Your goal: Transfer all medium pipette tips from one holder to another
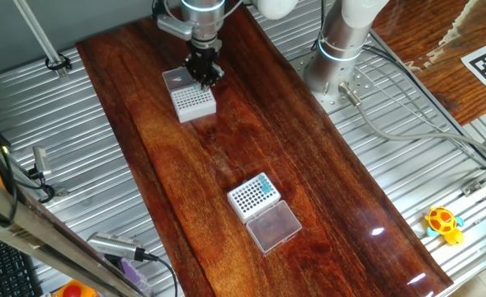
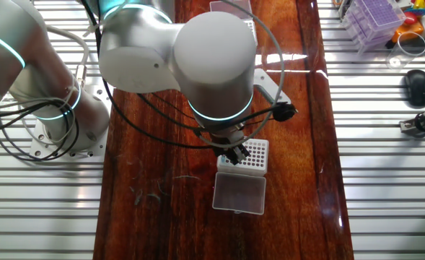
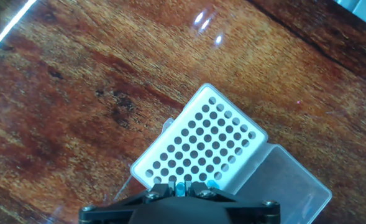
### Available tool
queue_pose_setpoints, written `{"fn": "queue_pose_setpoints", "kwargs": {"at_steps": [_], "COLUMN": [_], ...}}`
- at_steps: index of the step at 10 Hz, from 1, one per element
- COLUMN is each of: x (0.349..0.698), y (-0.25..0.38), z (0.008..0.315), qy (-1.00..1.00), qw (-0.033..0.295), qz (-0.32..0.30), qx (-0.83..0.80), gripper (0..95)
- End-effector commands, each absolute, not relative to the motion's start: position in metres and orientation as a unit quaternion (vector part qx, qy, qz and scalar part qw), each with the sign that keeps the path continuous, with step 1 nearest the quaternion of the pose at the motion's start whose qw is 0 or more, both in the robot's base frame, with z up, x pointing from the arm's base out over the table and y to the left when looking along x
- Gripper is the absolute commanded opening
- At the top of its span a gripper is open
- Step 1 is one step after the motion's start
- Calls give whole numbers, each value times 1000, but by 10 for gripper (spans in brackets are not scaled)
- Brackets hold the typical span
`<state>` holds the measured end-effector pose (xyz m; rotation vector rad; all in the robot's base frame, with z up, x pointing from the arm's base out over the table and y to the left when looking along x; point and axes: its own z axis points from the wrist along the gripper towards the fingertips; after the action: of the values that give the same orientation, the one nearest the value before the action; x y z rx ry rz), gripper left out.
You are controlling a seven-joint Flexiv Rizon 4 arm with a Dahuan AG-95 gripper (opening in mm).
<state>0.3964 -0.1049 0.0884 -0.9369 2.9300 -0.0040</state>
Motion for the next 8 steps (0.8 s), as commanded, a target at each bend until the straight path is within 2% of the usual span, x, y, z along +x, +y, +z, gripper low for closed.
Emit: {"fn": "queue_pose_setpoints", "kwargs": {"at_steps": [1,5,8], "x": [394,398,408], "y": [-104,-100,-63], "z": [102,139,152], "qy": [952,953,959], "qw": [31,32,33], "qz": [0,7,17], "qx": [-305,-303,-282], "gripper": [0,0,0]}}
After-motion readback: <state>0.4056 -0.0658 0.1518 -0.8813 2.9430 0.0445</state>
